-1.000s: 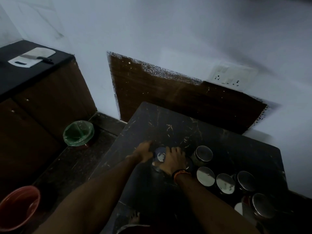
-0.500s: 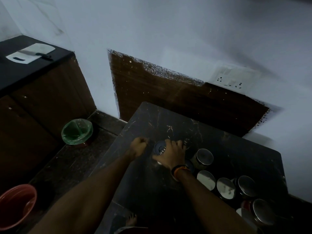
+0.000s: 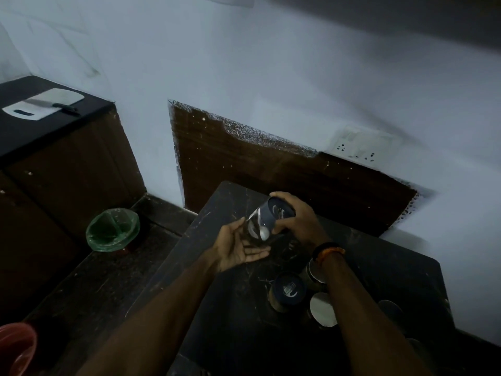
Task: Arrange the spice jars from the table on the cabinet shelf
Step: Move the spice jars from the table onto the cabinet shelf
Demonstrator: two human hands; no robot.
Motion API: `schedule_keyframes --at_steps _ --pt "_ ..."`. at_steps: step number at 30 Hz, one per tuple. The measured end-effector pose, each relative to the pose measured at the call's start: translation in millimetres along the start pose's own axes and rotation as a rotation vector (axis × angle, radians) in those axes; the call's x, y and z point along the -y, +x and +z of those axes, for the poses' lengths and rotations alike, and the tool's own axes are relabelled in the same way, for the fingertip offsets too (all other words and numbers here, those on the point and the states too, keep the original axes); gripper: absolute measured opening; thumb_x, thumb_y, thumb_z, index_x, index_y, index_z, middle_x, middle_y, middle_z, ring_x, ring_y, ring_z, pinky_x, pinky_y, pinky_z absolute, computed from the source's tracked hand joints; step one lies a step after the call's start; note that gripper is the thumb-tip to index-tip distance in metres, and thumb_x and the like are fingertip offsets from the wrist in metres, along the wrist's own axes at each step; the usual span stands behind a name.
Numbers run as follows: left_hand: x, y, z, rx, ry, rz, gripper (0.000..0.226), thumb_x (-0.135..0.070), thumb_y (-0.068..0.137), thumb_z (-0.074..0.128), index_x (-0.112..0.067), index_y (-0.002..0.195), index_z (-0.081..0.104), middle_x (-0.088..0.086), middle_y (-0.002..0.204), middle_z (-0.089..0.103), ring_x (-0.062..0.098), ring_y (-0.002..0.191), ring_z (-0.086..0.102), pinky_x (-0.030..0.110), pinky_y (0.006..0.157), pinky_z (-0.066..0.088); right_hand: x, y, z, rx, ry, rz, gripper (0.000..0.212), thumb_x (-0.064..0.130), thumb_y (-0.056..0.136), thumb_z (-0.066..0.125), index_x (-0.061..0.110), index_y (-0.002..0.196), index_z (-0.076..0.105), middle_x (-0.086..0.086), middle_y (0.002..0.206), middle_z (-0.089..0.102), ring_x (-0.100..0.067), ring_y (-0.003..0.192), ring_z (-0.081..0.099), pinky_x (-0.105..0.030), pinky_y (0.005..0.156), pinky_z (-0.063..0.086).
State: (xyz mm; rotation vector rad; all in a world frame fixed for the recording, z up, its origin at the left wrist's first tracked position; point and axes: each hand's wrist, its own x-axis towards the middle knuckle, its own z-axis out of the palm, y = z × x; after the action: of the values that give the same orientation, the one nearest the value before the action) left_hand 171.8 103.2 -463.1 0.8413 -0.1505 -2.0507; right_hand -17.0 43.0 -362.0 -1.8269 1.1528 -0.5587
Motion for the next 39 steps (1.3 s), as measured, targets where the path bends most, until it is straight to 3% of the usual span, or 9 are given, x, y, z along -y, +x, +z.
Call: schedule_keyframes --at_steps 4,10,12,16,23,28,33,36,39 --pt "0.0 -1.5 19.8 0.116 -0.133 0.071 0.064 -0.038 0.089 0.064 -0.006 0.142 0.05 0.03 0.141 0.052 0.048 0.126 0.055 0.058 0.099 0.05 4.2 -0.5 -18.4 -0.019 0.126 -0.059 0.083 0.016 0.05 0.066 0.029 0.131 0.059 -0.001 0.131 0.053 -0.017 0.113 0.056 -0.027 0.079 0.053" --pt "3.3 -4.7 46.6 0.193 -0.162 0.22 0.078 -0.02 0.075 0.081 -0.001 0.143 0.047 0.032 0.138 0.055 0.05 0.127 0.053 0.064 0.099 0.047 5.3 -2.6 -30.1 -0.107 0.306 -0.098 0.077 0.013 0.056 0.061 0.034 0.13 0.062 0.0 0.136 0.05 -0.02 0.12 0.054 -0.031 0.085 0.053" --pt "4.0 -7.2 55.2 0.208 -0.16 0.26 0.088 -0.014 0.066 0.088 0.0 0.142 0.047 0.032 0.138 0.055 0.05 0.129 0.052 0.065 0.102 0.045 4.6 -2.3 -30.0 -0.132 0.381 -0.096 0.072 0.014 0.061 0.061 0.03 0.131 0.062 -0.005 0.139 0.048 -0.025 0.122 0.053 -0.04 0.092 0.053" --pt "3.9 -10.2 69.4 0.22 -0.131 0.333 0.094 -0.005 0.056 0.092 0.0 0.14 0.049 0.028 0.145 0.049 0.045 0.133 0.049 0.064 0.108 0.041 4.9 1.0 -31.8 -0.174 0.496 -0.062 0.055 0.027 0.079 0.067 0.024 0.133 0.06 -0.012 0.141 0.049 -0.028 0.122 0.058 -0.046 0.1 0.052" --pt "5.2 -9.5 90.7 0.186 0.048 0.448 0.043 0.01 0.073 0.069 -0.007 0.111 0.056 0.023 0.124 0.065 0.041 0.12 0.062 0.051 0.094 0.057 10.3 4.4 -35.2 -0.307 0.646 0.019 0.075 0.05 0.072 0.078 0.026 0.138 0.051 -0.009 0.135 0.055 -0.026 0.117 0.063 -0.048 0.1 0.052" --pt "1.3 -13.0 103.8 0.225 0.145 0.473 0.05 -0.005 0.072 0.078 -0.004 0.117 0.057 0.026 0.131 0.06 0.045 0.13 0.052 0.052 0.104 0.05 19.5 -0.5 -46.0 -0.288 0.939 -0.028 0.056 0.035 0.081 0.07 0.013 0.132 0.057 -0.013 0.128 0.06 -0.023 0.103 0.068 -0.034 0.078 0.058" --pt "-4.1 -15.3 112.5 0.35 0.187 0.405 0.083 -0.015 0.064 0.089 -0.004 0.135 0.048 0.027 0.14 0.053 0.04 0.126 0.055 0.05 0.1 0.052 25.4 -7.0 -52.5 -0.239 1.027 -0.063 0.058 0.031 0.087 0.061 0.003 0.137 0.052 -0.023 0.136 0.054 -0.035 0.113 0.059 -0.047 0.096 0.05" --pt "-5.9 -14.7 115.6 0.352 0.204 0.393 0.082 -0.015 0.062 0.089 -0.005 0.133 0.049 0.026 0.138 0.055 0.039 0.123 0.059 0.05 0.098 0.053 28.4 -9.9 -55.3 -0.231 1.011 -0.058 0.058 0.029 0.087 0.06 0.001 0.137 0.051 -0.025 0.136 0.052 -0.037 0.115 0.056 -0.051 0.102 0.044" --pt "-8.9 -14.0 116.9 0.332 0.25 0.405 0.072 -0.007 0.065 0.081 -0.005 0.13 0.05 0.025 0.134 0.057 0.038 0.12 0.061 0.049 0.095 0.055 32.3 -11.8 -59.0 -0.239 0.939 -0.064 0.056 0.027 0.086 0.061 0.001 0.135 0.053 -0.02 0.129 0.058 -0.033 0.113 0.058 -0.045 0.097 0.048"
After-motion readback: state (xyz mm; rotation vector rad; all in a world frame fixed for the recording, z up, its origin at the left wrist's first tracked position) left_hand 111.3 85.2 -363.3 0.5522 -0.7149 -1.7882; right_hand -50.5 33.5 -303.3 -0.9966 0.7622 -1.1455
